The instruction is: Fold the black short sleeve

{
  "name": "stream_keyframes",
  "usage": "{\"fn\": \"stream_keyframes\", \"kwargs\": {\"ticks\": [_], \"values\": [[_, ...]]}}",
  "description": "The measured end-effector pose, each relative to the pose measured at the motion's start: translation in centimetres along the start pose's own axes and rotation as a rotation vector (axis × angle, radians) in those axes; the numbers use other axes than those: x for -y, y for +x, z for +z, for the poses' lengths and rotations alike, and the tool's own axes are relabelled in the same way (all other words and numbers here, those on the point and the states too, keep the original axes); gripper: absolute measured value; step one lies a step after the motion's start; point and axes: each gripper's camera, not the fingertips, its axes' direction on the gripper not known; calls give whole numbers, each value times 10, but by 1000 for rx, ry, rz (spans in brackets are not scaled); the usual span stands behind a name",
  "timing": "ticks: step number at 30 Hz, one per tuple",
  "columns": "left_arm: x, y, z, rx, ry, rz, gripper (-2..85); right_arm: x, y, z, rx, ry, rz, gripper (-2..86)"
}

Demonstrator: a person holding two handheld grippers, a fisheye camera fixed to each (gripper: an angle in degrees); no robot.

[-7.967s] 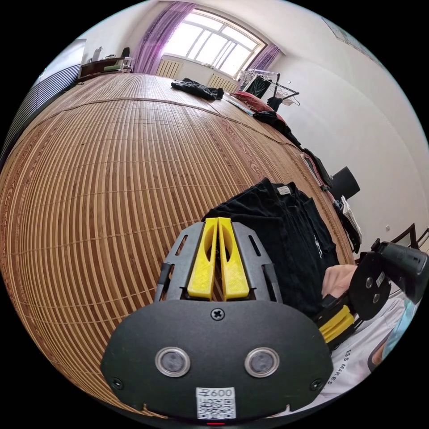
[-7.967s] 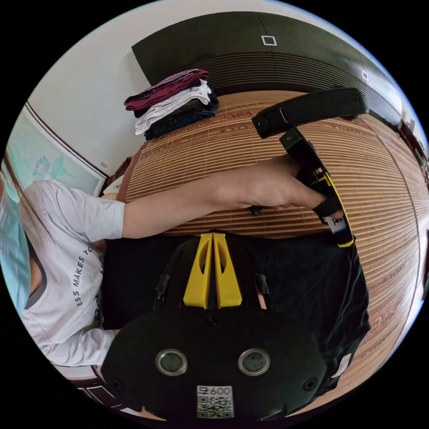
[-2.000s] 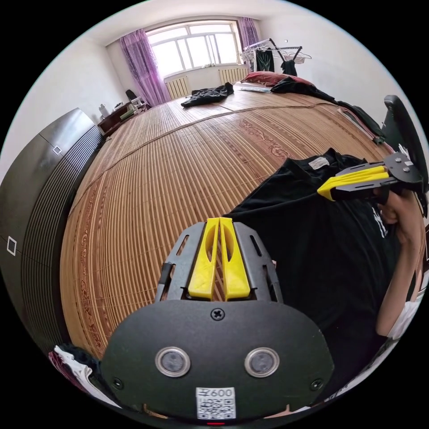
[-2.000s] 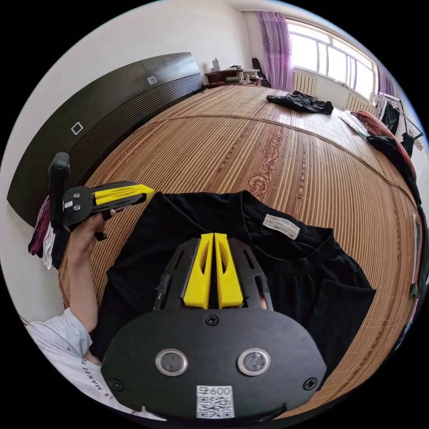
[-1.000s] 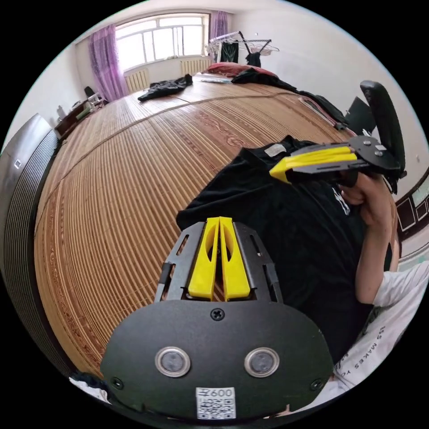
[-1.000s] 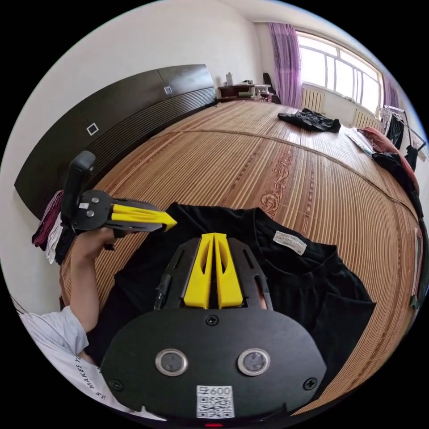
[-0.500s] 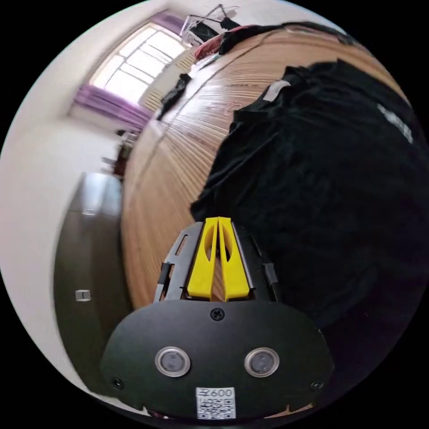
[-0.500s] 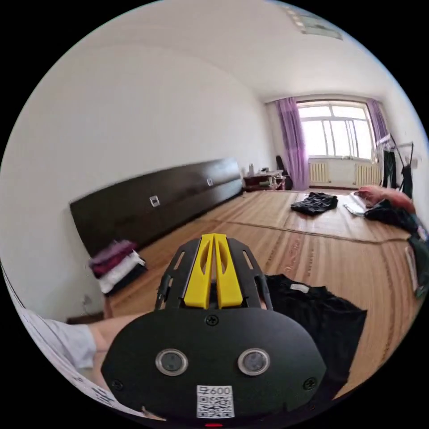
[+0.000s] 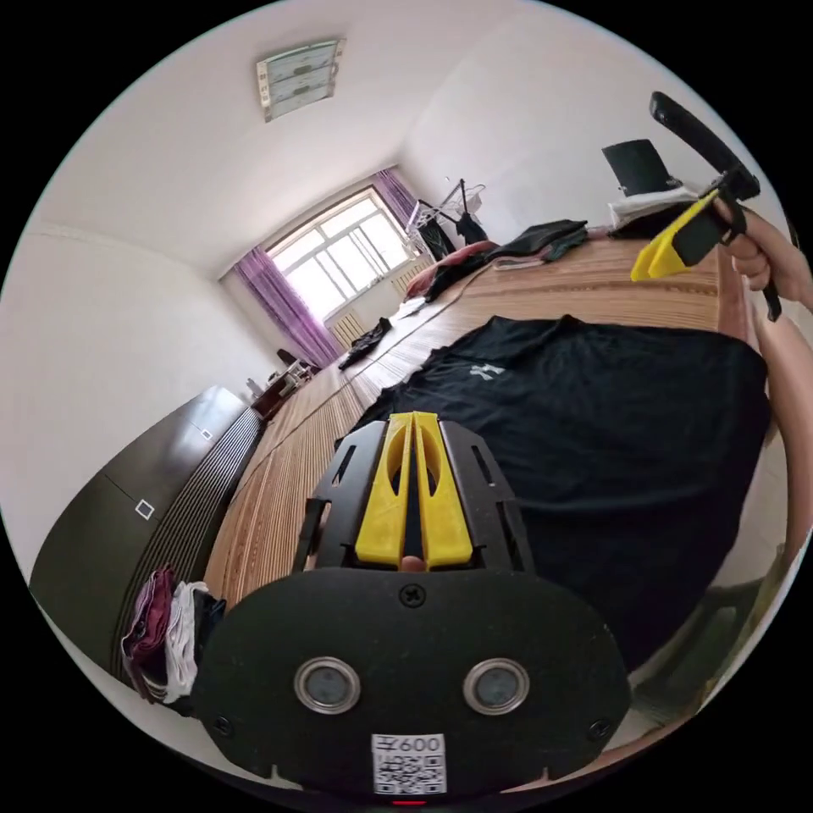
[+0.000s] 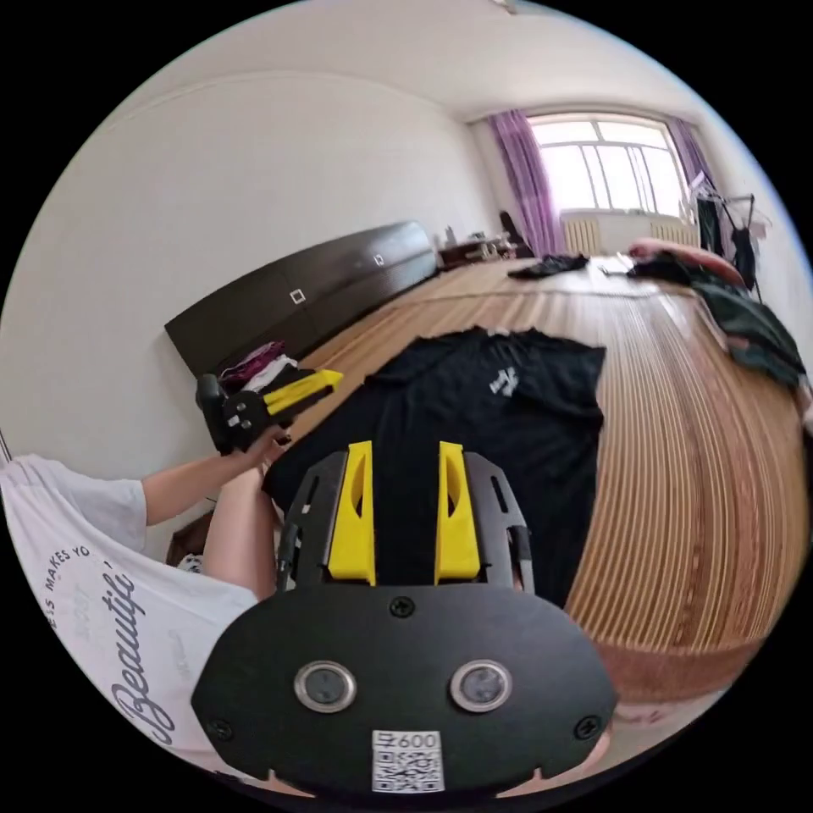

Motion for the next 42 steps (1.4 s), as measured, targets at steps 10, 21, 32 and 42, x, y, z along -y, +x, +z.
{"fn": "stream_keyframes", "kwargs": {"ticks": [10,21,32,42], "values": [[-201,-82,-78,-190,-75,-270,54,-108,62,-107,-31,55,107,98],[-396,-257,-46,-223,-221,-678,108,-116,134,-105,-162,12,162,93],[-512,-290,10,-77,-245,-710,106,-156,138,-69,-541,11,121,62],[-576,-336,16,-32,-148,-729,105,-194,153,-65,-666,94,55,57]]}}
